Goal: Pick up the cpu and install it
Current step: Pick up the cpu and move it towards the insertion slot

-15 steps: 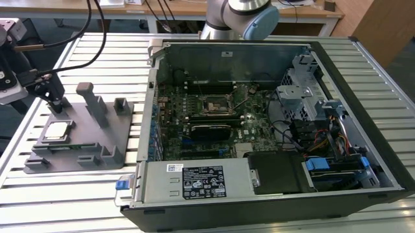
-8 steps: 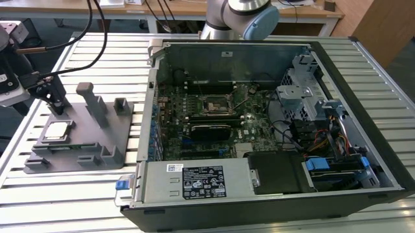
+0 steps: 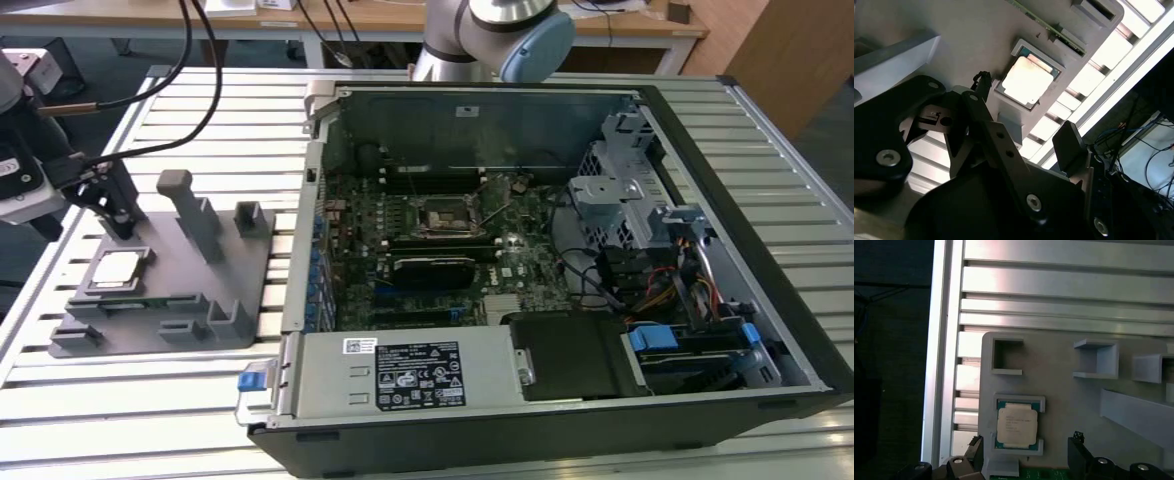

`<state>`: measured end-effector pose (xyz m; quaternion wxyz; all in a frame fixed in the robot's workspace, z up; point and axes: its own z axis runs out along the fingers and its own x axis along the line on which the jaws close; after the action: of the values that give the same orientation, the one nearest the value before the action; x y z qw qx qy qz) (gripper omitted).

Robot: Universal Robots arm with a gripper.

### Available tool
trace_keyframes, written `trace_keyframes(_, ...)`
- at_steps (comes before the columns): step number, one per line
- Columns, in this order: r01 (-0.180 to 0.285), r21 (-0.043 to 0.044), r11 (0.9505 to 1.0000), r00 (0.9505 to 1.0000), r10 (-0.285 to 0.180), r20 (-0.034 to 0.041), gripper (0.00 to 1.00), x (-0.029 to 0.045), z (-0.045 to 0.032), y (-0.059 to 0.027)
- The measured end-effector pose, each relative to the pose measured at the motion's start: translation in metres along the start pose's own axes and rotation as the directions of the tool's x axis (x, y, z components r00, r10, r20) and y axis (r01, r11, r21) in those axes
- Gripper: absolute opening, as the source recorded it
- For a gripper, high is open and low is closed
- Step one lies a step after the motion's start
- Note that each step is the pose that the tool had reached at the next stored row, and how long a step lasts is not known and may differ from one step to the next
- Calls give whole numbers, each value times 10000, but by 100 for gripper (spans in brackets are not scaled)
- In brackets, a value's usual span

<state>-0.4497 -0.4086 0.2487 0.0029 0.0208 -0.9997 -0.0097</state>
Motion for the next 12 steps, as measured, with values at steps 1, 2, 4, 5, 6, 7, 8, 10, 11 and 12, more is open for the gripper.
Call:
trace_keyframes(1, -1, 0, 10000, 10000, 1, 0, 76, 0, 5, 0)
trace_keyframes(2, 0, -1, 10000, 10000, 0, 0, 76, 0, 10, 0)
trace_keyframes(4, 0, -1, 10000, 10000, 0, 1, 76, 0, 20, 0)
trace_keyframes(5, -1, -1, 10000, 10000, 1, 2, 76, 0, 27, -1)
trace_keyframes(6, -1, -2, 10000, 10000, 1, 2, 76, 0, 35, -1)
trace_keyframes(7, -1, -1, 10000, 10000, 1, 2, 76, 1, 43, -2)
trace_keyframes(8, -1, -1, 10000, 10000, 1, 1, 76, 0, 51, -3)
trace_keyframes(10, -1, -1, 10000, 10000, 1, 2, 76, 0, 67, -4)
trace_keyframes(11, -1, -1, 10000, 10000, 1, 2, 76, 0, 74, -4)
trace_keyframes(12, -1, -1, 10000, 10000, 1, 1, 76, 0, 80, -4)
